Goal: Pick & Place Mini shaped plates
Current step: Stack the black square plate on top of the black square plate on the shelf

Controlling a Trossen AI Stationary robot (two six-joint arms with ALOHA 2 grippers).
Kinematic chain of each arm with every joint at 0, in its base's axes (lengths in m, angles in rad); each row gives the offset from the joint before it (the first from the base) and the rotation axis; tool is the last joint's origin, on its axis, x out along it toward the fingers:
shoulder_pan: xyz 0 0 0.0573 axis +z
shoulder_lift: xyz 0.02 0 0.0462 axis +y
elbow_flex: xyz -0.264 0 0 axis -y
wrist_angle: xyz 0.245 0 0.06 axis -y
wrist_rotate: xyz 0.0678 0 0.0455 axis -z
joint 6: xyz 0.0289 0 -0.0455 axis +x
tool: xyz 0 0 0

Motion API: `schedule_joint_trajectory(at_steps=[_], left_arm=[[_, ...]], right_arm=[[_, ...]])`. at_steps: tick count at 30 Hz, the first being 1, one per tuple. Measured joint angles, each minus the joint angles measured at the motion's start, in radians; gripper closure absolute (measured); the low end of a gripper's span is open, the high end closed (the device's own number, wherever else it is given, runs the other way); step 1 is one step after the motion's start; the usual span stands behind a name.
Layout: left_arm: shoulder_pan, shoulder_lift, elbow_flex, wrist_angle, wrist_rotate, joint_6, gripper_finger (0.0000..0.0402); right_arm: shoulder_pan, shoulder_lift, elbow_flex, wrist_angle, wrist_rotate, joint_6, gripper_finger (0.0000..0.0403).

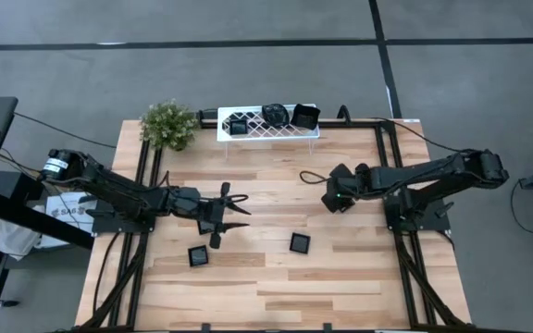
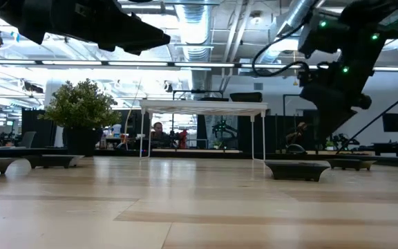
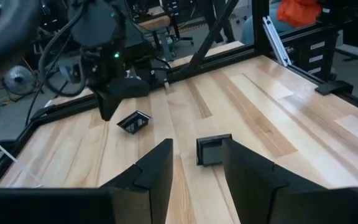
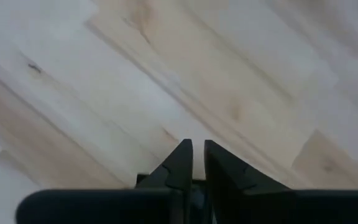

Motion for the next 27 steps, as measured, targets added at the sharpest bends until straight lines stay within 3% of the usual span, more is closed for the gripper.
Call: schedule_joint_trajectory(at_steps=[3, 14, 18, 27], left_arm=[[0.000, 0.000, 0.000, 0.001, 0.000, -0.004, 0.0262], [0.002, 0.000, 0.000, 0.005, 0.001, -0.004, 0.0262], [0.002, 0.000, 0.000, 0.006, 0.002, -0.007, 0.0262], [0.002, 0.000, 0.000, 0.006, 0.002, -0.010, 0.0262]], right_arm=[[-0.048, 0.000, 0.000, -0.019, -0.079, -0.002, 0.0361], [-0.222, 0.000, 0.000, -0.026, -0.206, -0.133, 0.0357], [-0.278, 0.000, 0.000, -0.061, -0.311, -0.160, 0.0357], [-0.276, 0.000, 0.000, -0.182, -0.357, -0.161, 0.0357]])
